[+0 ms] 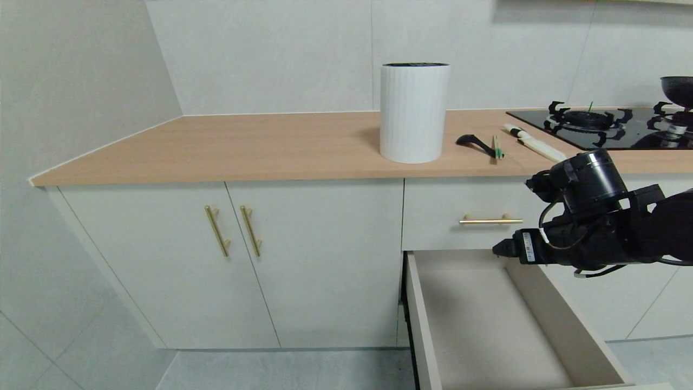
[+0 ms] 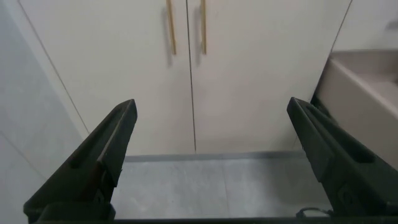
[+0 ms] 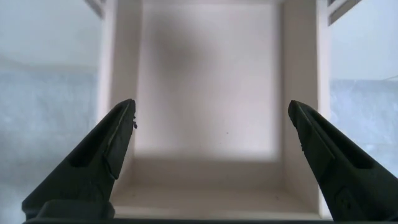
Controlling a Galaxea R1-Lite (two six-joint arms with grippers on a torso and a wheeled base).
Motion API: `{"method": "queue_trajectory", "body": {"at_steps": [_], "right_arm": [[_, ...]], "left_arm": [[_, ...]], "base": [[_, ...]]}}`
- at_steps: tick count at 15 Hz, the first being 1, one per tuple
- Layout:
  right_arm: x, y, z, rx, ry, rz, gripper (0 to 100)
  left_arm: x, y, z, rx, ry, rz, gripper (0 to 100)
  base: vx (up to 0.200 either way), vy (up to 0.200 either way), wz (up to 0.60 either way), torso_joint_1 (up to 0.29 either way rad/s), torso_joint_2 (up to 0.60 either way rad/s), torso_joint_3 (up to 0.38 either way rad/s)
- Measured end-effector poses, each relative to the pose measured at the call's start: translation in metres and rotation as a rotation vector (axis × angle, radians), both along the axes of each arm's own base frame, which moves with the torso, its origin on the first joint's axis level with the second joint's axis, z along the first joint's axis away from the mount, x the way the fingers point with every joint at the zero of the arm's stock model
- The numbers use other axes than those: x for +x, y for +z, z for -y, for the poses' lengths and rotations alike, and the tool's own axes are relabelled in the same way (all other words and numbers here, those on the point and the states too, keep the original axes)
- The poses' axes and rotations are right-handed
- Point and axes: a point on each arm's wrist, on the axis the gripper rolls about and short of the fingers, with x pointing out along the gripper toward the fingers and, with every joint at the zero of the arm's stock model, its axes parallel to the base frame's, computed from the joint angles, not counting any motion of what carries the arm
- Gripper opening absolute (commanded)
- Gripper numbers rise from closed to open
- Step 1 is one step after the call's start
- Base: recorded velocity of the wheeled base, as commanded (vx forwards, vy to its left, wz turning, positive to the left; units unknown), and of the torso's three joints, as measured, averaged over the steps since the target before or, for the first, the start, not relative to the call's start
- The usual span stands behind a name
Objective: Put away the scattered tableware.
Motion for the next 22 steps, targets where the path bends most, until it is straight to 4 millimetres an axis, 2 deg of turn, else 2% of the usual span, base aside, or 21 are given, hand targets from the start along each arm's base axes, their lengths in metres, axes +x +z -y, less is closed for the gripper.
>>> {"method": "queue_trajectory", "body": {"at_steps": [16, 19, 22], "right_arm": [[0.002, -0.002, 0.000, -0.006, 0.001, -0.007, 100], [0.010, 0.010, -0.003, 0.003, 0.022, 0.085, 100], [0.031, 0.033, -0.008, 0.006, 0.041, 0.193, 100]], "left_arm": [[0.000, 0.000, 0.000, 0.000, 0.000, 0.003, 100], [0.000, 0.000, 0.000, 0.000, 0.000, 0.001, 100], [0.000, 0.000, 0.000, 0.000, 0.001, 0.002, 100]], "base": [[0.000, 0.000, 0.00, 0.187, -0.45, -0.263], [0.000, 0.000, 0.00, 0.026, -0.05, -0.026], [0.000, 0.000, 0.00, 0.000, 0.00, 0.000]]}}
